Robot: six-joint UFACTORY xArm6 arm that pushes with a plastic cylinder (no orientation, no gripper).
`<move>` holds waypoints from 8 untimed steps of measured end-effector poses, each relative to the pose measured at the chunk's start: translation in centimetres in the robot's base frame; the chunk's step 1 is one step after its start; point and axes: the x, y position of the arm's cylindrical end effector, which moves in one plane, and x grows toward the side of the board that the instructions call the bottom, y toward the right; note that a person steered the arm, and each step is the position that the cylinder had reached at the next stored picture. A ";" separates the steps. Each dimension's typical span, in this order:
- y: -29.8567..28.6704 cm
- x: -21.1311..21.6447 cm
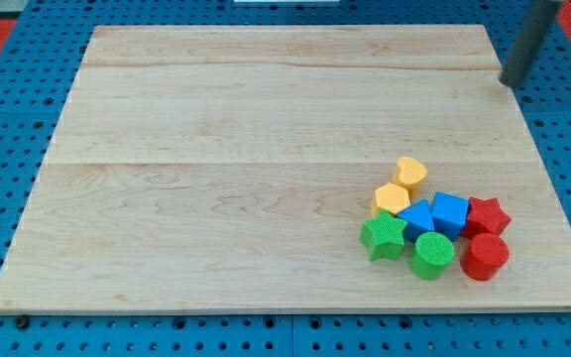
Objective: Separate the yellow heart from the group of blocks
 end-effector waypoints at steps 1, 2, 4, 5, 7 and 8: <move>3.7 11.8; 2.5 15.6; -5.5 22.6; -11.8 21.2; -16.0 15.2; -16.1 11.2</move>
